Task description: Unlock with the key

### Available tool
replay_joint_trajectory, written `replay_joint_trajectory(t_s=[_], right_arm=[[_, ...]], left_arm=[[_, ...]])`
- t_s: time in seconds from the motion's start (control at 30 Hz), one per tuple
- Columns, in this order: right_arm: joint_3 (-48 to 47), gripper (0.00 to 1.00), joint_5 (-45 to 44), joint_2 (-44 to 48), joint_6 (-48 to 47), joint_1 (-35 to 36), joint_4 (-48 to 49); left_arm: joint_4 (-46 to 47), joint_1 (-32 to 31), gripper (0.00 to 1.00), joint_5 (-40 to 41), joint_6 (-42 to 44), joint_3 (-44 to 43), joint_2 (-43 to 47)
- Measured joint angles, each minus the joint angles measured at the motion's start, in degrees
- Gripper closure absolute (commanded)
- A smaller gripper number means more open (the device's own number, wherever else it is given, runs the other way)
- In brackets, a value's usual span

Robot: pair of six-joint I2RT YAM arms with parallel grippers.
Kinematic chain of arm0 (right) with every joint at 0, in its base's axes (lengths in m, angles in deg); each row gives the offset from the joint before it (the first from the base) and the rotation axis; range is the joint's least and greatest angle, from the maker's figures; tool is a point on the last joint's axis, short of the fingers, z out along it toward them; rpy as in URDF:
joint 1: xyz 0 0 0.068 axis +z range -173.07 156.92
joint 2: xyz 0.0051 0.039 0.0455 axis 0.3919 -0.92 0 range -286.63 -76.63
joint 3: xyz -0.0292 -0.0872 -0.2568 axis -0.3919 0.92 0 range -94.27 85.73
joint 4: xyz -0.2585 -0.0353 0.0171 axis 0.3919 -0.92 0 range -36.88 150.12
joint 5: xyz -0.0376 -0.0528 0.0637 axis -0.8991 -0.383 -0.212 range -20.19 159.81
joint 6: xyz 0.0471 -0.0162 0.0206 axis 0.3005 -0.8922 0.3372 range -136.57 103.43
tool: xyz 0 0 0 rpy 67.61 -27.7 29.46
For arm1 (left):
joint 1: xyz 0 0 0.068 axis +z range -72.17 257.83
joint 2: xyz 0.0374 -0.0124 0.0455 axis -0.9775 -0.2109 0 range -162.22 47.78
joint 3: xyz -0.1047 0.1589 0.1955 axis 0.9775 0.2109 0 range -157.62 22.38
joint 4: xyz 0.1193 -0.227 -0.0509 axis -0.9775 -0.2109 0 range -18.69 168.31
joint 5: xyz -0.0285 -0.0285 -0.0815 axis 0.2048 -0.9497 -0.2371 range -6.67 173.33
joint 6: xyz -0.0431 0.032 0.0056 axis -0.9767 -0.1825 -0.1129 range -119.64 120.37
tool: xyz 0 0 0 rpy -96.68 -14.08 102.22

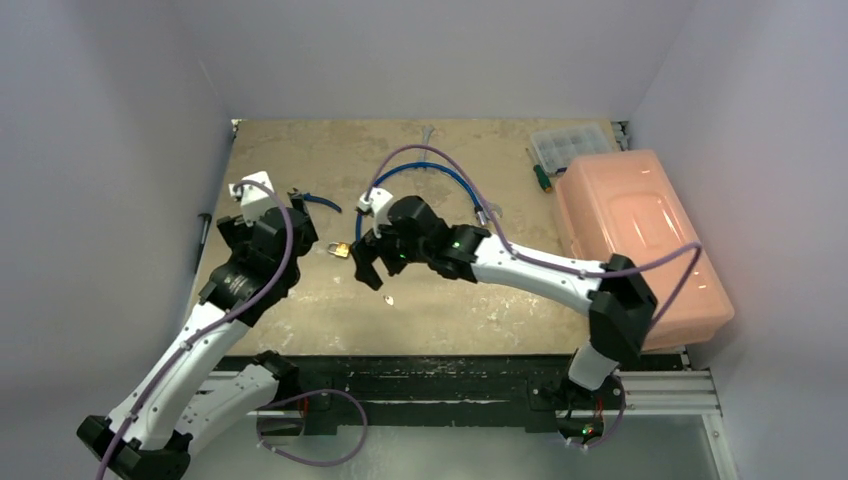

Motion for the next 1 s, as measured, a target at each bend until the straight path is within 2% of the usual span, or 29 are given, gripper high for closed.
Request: replay_joint_trajectory(t_s=[0.33,0.6,0.73,1.0], right_arm=[[-22.29,0.04,-1.29,-22.01,-7.5,0.24,-4.33],[-39.89,0.17,0.04,-36.2,-13.31,0.24,-8.98],[-43.95,0.21,0.37,-41.07,-14.88,0.02,-10.88],[-48.22,0.18,2.75,-47.21,-15.89,-2.19,-13.2]], left_arm=[[-0.22,0.28,0.01,8.09,-2.73,0.0,10.84],[-0.22,0.37,0.01,10.34,-3.56,0.04,14.97],[-0.2,0.57,0.02,10.6,-3.56,0.11,14.97],[-0.17,0.66,0.02,10.56,-3.54,0.37,14.53]])
